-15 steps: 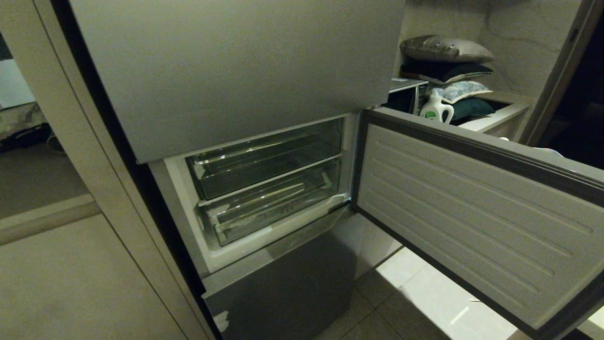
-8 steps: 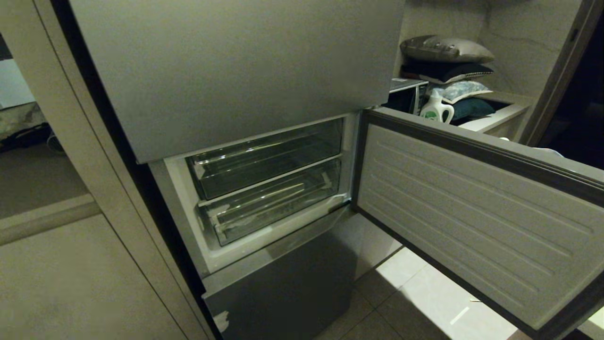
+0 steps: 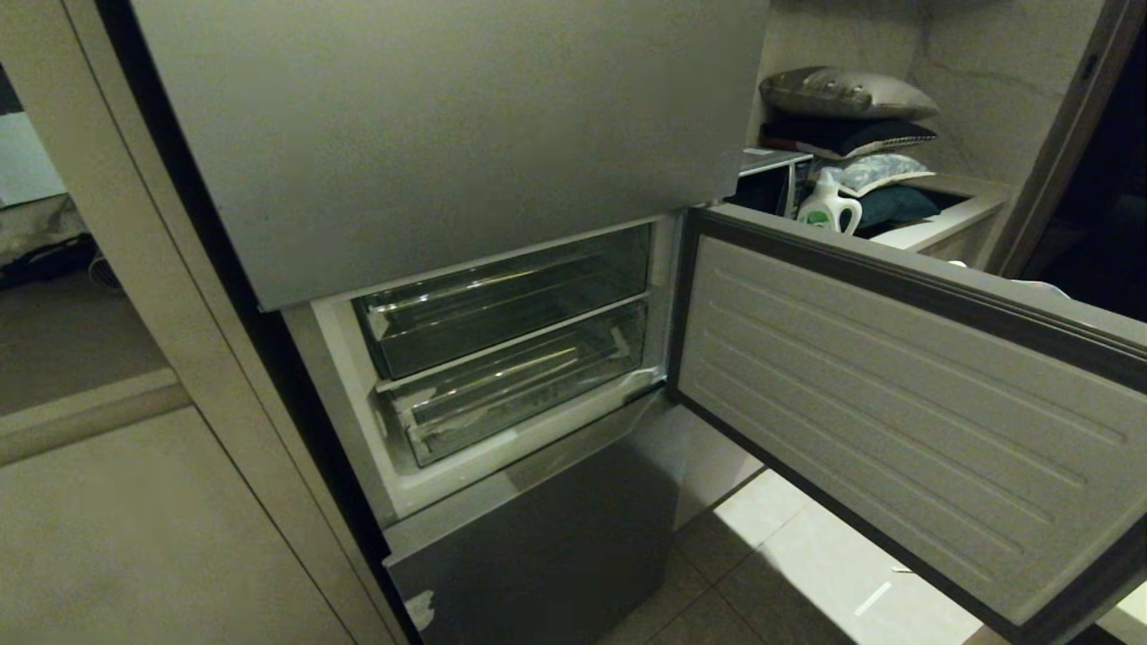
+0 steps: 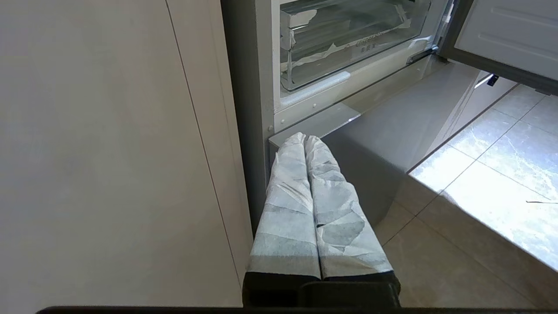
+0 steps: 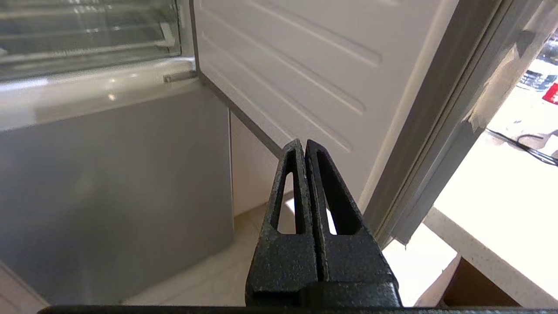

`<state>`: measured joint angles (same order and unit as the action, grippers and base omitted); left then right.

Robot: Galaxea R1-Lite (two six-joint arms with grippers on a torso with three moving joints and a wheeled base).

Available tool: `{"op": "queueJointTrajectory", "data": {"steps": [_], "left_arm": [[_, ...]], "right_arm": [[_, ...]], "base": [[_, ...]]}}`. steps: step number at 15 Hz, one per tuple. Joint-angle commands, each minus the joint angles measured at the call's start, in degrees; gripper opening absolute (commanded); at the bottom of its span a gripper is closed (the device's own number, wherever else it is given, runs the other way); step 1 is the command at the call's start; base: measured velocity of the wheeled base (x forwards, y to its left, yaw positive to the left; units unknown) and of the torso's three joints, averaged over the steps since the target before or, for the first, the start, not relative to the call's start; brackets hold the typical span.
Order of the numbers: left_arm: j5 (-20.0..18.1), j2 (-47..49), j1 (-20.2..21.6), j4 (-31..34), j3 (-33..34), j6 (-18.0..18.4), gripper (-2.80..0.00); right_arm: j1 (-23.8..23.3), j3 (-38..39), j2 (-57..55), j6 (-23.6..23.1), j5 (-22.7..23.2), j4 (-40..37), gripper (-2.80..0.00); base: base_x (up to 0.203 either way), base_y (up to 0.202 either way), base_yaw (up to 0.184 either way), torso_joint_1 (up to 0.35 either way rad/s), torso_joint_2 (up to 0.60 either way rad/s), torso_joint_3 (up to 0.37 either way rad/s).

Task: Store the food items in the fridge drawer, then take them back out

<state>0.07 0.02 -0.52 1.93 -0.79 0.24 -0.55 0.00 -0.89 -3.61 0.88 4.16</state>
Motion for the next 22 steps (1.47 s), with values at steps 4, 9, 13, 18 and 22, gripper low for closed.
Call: {"op": "queueJointTrajectory", "data": {"steps": [4, 9, 13, 18, 22], "left_arm": [[0.0, 0.0, 0.0, 0.0, 0.0, 0.0, -2.80], [0.0, 0.0, 0.0, 0.0, 0.0, -0.1, -2.80], [0.0, 0.0, 0.0, 0.0, 0.0, -0.1, -2.80], [0.0, 0.0, 0.0, 0.0, 0.0, -0.1, -2.80], [0.0, 0.0, 0.0, -0.3, 0.0, -0.1, -2.80]], "right_arm": [[0.0, 1.8, 1.0, 1.3, -0.1, 0.4, -2.80], [-0.1, 1.6, 1.0, 3.5, -1.7, 0.3, -2.80], [-0.1, 1.7, 0.9, 4.0, -1.7, 0.4, -2.80], [-0.1, 1.6, 1.0, 4.1, -1.7, 0.4, -2.80], [-0.1, 1.6, 0.9, 4.1, -1.7, 0.3, -2.80]], "base": [[0.000, 0.000, 0.000, 0.000, 0.00, 0.000], [0.000, 0.000, 0.000, 0.000, 0.00, 0.000], [-0.177, 0.000, 0.002, 0.008, 0.00, 0.003], [-0.194, 0.000, 0.002, 0.000, 0.00, 0.002], [-0.153, 0.000, 0.003, -0.005, 0.00, 0.003]]}}
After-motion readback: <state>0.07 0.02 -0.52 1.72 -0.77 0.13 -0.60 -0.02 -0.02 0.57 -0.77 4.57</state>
